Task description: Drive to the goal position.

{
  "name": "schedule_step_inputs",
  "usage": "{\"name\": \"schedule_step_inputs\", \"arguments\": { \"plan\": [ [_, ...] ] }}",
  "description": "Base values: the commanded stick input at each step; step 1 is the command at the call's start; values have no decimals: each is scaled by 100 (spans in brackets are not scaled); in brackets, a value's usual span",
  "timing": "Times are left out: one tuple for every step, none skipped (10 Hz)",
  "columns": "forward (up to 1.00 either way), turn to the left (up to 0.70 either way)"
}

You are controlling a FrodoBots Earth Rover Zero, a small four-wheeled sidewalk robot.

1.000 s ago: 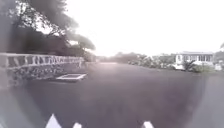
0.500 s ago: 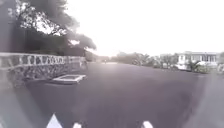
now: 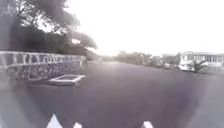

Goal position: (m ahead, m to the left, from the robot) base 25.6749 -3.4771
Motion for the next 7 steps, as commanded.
{"name": "schedule_step_inputs", "arguments": {
  "plan": [
    [70,0],
    [70,0],
    [70,0],
    [70,0],
    [70,0],
    [70,0],
    [70,0]
  ]
}}
